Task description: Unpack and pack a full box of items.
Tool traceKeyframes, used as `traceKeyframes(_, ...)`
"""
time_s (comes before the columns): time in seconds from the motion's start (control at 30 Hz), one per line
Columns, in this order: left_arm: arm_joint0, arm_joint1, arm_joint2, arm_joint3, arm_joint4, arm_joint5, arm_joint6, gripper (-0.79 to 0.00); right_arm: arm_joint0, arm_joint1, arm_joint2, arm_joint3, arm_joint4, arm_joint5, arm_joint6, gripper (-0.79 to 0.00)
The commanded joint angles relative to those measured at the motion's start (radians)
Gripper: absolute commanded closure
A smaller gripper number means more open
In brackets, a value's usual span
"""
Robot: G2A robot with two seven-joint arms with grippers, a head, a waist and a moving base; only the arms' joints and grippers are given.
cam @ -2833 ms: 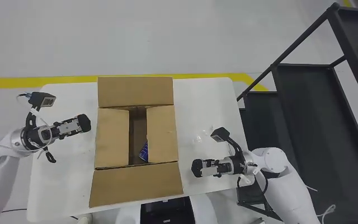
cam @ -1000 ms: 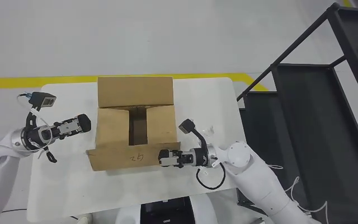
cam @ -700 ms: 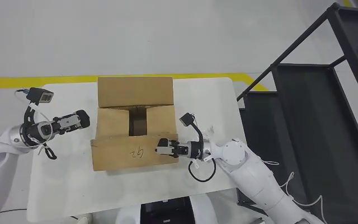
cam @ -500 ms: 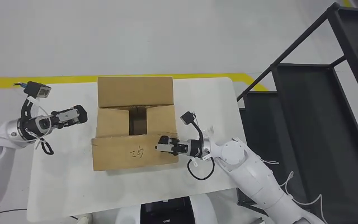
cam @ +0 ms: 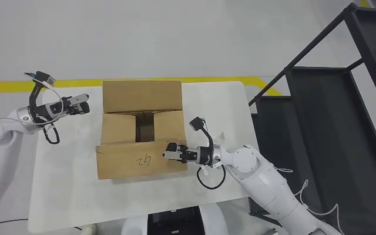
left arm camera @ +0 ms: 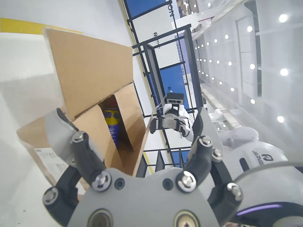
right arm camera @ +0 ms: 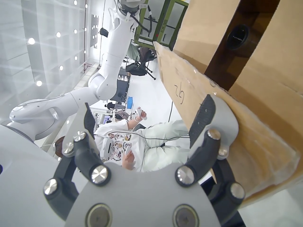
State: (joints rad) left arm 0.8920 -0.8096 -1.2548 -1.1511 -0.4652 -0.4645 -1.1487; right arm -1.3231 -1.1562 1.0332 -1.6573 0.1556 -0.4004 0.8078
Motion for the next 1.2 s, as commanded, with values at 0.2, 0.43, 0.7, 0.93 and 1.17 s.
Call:
traceKeyframes(0.2,-0.104,-0.062,0.147,0.136,0.070,-0.066,0.145,-0.785,0.004,0.002,0.003,-0.004,0.006,0.003,0.010,-0.785)
traceKeyframes(0.43,-0.172,-0.109,0.223,0.240,0.057,-0.097,0.203,-0.785,-0.004,0.008,0.021,-0.015,0.010,0.003,0.019,-0.785)
traceKeyframes(0.7,-0.233,-0.150,0.262,0.310,-0.031,-0.154,0.150,-0.785,-0.012,0.014,0.029,-0.023,0.007,0.016,0.031,-0.785)
traceKeyframes(0.93,-0.233,-0.149,0.227,0.310,-0.102,-0.237,0.055,-0.785,-0.010,0.015,0.019,-0.025,-0.003,0.030,0.040,-0.785)
traceKeyframes(1.17,-0.137,-0.107,0.145,0.164,-0.118,-0.232,0.026,-0.785,0.001,0.014,0.003,-0.019,-0.016,0.040,0.037,-0.785)
